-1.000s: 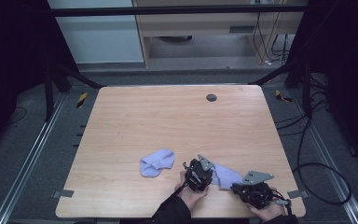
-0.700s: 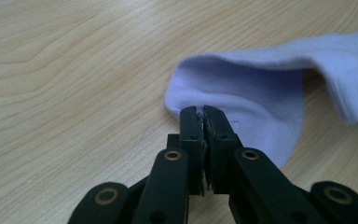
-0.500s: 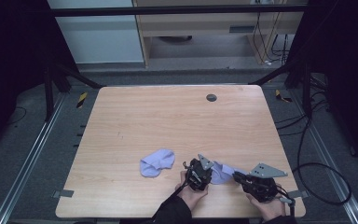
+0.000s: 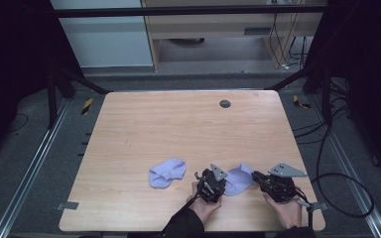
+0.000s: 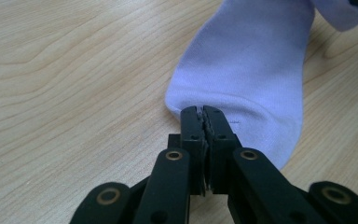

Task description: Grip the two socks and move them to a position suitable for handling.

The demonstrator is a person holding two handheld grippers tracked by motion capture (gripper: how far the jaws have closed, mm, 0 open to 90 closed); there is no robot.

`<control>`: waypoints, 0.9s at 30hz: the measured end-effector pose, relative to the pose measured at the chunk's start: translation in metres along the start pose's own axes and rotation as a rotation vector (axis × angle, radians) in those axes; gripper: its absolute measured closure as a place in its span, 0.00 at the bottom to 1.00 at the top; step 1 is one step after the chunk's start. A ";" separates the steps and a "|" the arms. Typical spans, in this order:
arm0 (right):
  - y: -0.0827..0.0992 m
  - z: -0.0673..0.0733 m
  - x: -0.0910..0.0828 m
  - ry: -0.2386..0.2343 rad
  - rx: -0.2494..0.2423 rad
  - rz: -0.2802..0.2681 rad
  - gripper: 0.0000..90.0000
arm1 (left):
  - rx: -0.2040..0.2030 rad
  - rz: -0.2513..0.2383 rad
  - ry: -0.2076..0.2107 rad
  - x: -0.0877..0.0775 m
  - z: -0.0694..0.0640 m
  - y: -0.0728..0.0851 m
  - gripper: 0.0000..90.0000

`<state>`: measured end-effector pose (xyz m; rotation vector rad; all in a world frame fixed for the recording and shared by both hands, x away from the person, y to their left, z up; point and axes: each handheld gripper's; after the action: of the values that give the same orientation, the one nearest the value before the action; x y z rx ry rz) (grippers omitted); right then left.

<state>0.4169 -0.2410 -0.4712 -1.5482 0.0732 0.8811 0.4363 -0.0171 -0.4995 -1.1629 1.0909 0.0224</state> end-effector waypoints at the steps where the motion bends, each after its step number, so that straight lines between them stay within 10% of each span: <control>1: -0.001 -0.001 0.000 0.005 0.016 0.000 0.93 | 0.001 0.000 0.000 0.000 0.000 0.000 0.97; 27: -0.015 -0.029 0.041 0.165 -0.019 0.047 0.91 | -0.011 -0.007 0.012 0.001 0.002 0.000 0.96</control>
<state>0.4674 -0.2457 -0.4844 -1.6408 0.2214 0.7906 0.4378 -0.0158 -0.5001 -1.1781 1.0982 0.0160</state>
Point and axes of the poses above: each handheld gripper's, and its own axes: x roughly forward along the jaws, y roughly out of its underside, z roughly to its left, and after that the axes turned 2 degrees about x, right-handed
